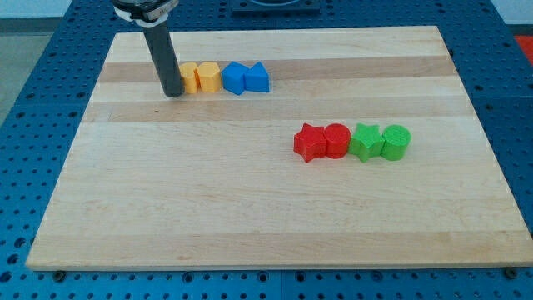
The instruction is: Point at the green circle
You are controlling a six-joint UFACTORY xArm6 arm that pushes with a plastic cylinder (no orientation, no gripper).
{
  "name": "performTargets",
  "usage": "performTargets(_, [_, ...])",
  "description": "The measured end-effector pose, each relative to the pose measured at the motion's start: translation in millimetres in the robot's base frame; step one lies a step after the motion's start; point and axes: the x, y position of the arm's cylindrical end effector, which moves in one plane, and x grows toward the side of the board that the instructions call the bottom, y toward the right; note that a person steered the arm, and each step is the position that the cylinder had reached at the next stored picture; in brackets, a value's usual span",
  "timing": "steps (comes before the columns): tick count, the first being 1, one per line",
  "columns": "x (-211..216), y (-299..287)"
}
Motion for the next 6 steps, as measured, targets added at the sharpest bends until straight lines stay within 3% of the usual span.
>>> performTargets(1, [0.0,0.0])
performTargets(3, [-1.7,-61.3])
performTargets(5, [-35.9,-43.7])
performTargets(6, [-53.0,-5.7])
